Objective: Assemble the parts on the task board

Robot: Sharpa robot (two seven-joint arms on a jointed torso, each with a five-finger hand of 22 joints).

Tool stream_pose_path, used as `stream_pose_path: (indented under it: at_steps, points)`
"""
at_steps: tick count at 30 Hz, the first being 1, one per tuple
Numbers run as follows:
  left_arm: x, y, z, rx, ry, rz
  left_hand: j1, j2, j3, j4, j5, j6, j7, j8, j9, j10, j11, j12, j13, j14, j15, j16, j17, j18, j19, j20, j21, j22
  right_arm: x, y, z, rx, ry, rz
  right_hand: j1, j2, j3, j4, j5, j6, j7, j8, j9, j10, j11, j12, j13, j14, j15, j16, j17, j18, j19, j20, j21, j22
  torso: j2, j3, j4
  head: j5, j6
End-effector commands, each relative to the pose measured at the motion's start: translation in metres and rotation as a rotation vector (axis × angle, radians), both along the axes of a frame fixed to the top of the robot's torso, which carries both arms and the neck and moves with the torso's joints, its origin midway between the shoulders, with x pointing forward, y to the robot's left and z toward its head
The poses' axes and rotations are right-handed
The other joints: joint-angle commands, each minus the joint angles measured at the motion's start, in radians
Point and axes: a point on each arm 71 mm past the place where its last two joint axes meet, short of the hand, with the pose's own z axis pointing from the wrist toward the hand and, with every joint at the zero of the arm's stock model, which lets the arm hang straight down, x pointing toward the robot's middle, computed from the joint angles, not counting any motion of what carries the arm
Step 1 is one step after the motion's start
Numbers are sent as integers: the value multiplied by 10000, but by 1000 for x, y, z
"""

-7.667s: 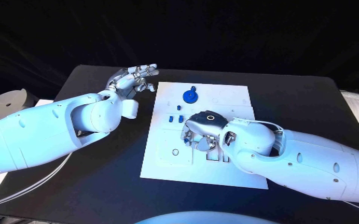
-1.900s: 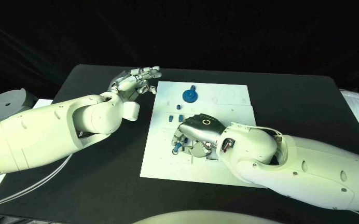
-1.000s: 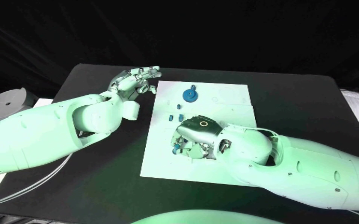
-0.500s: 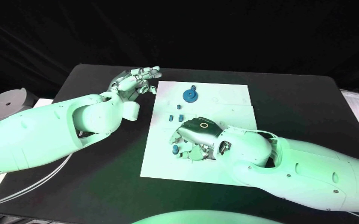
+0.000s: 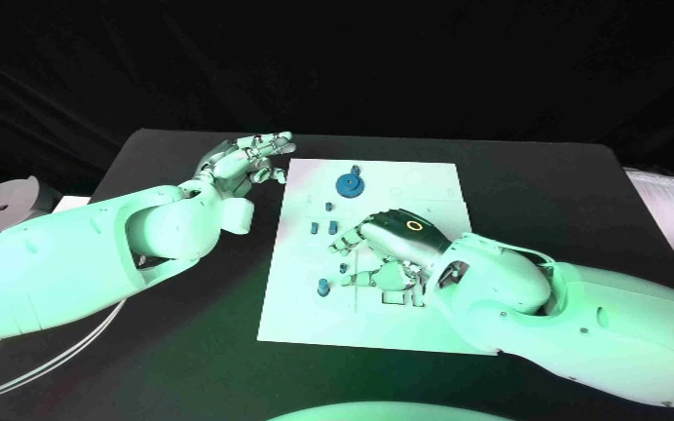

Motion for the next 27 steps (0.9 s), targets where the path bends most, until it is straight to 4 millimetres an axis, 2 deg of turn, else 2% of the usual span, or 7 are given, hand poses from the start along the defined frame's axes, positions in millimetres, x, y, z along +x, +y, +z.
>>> stream_pose_path:
  at_steps: [1,5,7,11,14,20,27]
  points:
    - [-1,-1,1,-46,-96,-225,18,68,41,-75,11,-67,-23,48,11,-92,-8,87,-3,-60,12,16,-24,115,-82,-6,-45,-14,3,-25,12,1461,1226,-986,-33,183,-92,85,99,221,222,124,47,1068,-75,554,195,413,-136,62,151,141,102,-150,136,187,-27,-21,-66,-210,95]
    - [-1,1,1,-10,-116,-209,33,83,55,-87,13,-68,-23,56,11,-100,-9,101,-2,-64,11,18,-30,116,-83,-6,-44,-13,6,-63,20,1414,2216,-2437,-311,162,-330,303,404,533,-14,274,96,2625,-406,1536,737,596,-365,612,914,-68,552,-318,943,1172,-63,-27,-163,-422,172]
    - [-2,1,2,-21,-128,-236,26,78,51,-87,10,-69,-21,59,11,-104,-6,107,-2,-66,12,18,-34,115,-84,-6,-43,-13,6,-81,21,1118,2579,-3101,-596,-10,-648,437,1725,785,-235,434,133,3121,-676,2509,1558,645,-610,784,1124,-145,712,-588,1243,1519,-84,-38,-213,-550,187]
    - [-2,0,2,-63,-131,-334,13,70,44,-86,6,-70,-18,64,11,-109,-3,116,-2,-70,14,18,-43,114,-86,-5,-43,-12,0,-110,15,409,3095,-4213,-874,76,-1227,633,2313,916,-447,688,166,3619,-784,9345,8991,804,-635,1472,2109,-329,1032,-742,1951,2403,-109,-53,-293,-736,206]
    - [-3,-1,2,-84,-125,-386,4,64,38,-85,3,-72,-16,67,11,-113,-2,124,-1,-71,16,21,-41,114,-87,-4,-42,-12,-5,-124,8,52,3320,-4854,-1060,344,-1513,864,2298,973,-391,887,232,3703,-738,11187,11152,857,-688,1716,2487,-403,1131,-681,2190,2714,-127,-60,-357,-769,195]
    - [-3,-2,2,-116,-129,-451,4,64,38,-85,3,-72,-16,67,11,-113,-2,124,-1,-71,16,21,-41,114,-87,-4,-42,-12,-11,-138,0,-657,3313,-5754,-1215,596,-1936,1006,2299,862,-371,1116,379,3885,-729,12365,12632,918,-655,1961,2881,-456,1220,-654,2388,2971,-159,-74,-442,-809,194]
    - [-3,-2,2,-114,-129,-448,4,63,39,-89,3,-72,-17,71,11,-115,-3,130,-1,-70,16,25,-36,114,-88,-3,-42,-12,-16,-138,-4,-1420,3189,-6007,-1672,740,-2298,1044,2159,799,-397,1275,554,3976,-743,12661,13056,934,-662,2028,2990,-469,1242,-651,2439,3040,-166,-98,-412,-898,195]
